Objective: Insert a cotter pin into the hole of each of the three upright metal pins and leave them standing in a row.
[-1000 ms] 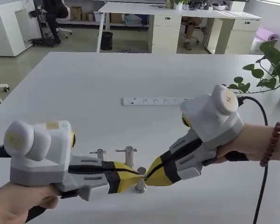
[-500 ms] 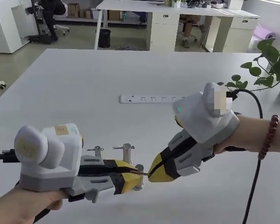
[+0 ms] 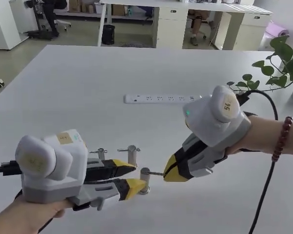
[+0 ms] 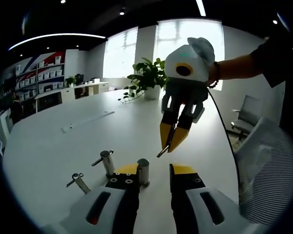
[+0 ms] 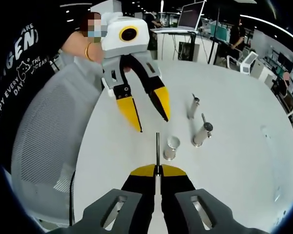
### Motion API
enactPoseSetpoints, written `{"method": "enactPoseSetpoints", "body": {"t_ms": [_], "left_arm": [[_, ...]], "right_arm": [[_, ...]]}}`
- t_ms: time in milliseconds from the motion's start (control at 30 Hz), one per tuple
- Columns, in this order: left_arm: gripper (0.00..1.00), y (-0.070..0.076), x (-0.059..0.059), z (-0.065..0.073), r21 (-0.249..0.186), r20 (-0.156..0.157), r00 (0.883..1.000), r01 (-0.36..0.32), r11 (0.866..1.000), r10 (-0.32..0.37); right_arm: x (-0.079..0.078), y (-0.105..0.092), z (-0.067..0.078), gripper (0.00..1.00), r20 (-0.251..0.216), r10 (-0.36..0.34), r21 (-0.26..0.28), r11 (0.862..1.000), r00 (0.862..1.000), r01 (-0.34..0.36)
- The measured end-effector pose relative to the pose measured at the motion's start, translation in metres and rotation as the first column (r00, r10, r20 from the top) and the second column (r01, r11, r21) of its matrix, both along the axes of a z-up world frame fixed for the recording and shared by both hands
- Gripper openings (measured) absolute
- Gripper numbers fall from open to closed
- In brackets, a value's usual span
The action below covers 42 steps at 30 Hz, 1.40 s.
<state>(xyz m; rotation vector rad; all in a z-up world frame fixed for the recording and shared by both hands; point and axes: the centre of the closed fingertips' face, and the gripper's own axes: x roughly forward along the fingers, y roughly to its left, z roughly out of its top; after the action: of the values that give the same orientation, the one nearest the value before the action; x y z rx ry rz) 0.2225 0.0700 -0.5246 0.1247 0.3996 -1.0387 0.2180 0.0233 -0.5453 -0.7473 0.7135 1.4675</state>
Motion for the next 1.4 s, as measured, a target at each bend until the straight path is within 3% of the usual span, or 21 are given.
{"method": "enactPoseSetpoints", "body": {"t_ms": [267,400,533,1033,1400], "left_arm": [[0.23,0.001,0.013,-0.009,0.026,0.019,0.998,-0.066,0.997,0.065],[0.23,-0.001,0.016,-0.018,0.059,0.023,0.997,-0.072,0.996,0.071],[0.23,-0.001,0.019,-0.028,0.091,0.013,0.996,-0.085,0.992,0.084],[0.21,-0.013,0.027,-0.043,0.109,-0.017,0.996,-0.087,0.990,0.090],[0.14,-0.019,0.027,-0.050,0.117,-0.038,0.996,-0.079,0.990,0.083]], "right_arm": [[0.011,-0.012,-0.014,0.00,0.015,-0.026,-0.059,0.998,1.000,0.027],[0.016,-0.017,-0.020,0.00,0.014,-0.039,-0.077,0.996,0.999,0.040],[0.019,-0.019,-0.024,0.00,0.013,-0.044,-0.091,0.995,0.999,0.045],[0.022,-0.011,-0.029,0.00,0.008,-0.017,-0.098,0.995,1.000,0.018],[0.022,-0.009,-0.027,0.00,0.009,-0.002,-0.106,0.994,1.000,0.003]]}}
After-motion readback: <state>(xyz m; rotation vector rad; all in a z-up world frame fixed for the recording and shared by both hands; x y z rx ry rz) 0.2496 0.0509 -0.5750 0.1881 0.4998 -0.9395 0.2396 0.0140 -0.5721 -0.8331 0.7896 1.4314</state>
